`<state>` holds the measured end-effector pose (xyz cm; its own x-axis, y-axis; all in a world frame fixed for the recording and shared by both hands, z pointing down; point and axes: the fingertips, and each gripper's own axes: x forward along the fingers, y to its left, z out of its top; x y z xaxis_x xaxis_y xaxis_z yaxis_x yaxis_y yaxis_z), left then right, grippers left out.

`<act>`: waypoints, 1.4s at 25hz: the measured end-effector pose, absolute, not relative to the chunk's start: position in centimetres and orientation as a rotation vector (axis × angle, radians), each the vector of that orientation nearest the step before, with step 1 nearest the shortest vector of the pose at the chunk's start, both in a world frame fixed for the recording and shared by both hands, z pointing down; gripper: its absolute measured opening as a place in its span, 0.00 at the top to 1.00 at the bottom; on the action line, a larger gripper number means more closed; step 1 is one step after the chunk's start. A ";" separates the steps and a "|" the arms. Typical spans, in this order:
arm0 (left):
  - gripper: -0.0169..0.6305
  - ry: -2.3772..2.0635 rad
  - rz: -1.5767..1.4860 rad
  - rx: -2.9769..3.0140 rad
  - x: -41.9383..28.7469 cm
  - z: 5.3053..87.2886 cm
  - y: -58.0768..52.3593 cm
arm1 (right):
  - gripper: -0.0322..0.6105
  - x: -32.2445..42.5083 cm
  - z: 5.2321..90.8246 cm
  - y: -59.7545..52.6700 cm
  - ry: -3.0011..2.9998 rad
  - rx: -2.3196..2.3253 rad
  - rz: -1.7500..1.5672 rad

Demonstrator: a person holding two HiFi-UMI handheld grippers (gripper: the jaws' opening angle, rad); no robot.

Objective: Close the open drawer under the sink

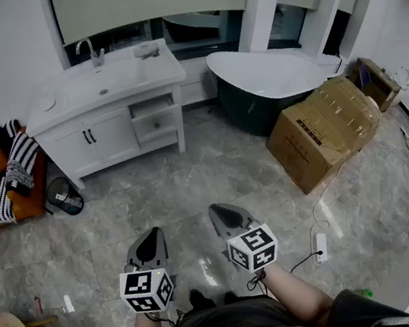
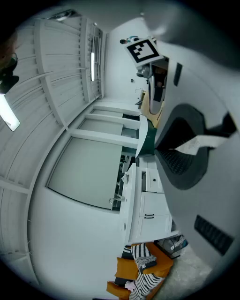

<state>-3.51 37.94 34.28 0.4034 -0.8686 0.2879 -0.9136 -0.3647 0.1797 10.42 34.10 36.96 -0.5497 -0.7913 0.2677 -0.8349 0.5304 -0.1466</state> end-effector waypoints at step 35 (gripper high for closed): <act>0.95 -1.514 0.286 2.350 -6.9 37.2 30.9 | 0.90 9.4 39.7 26.3 -2.559 1.501 0.468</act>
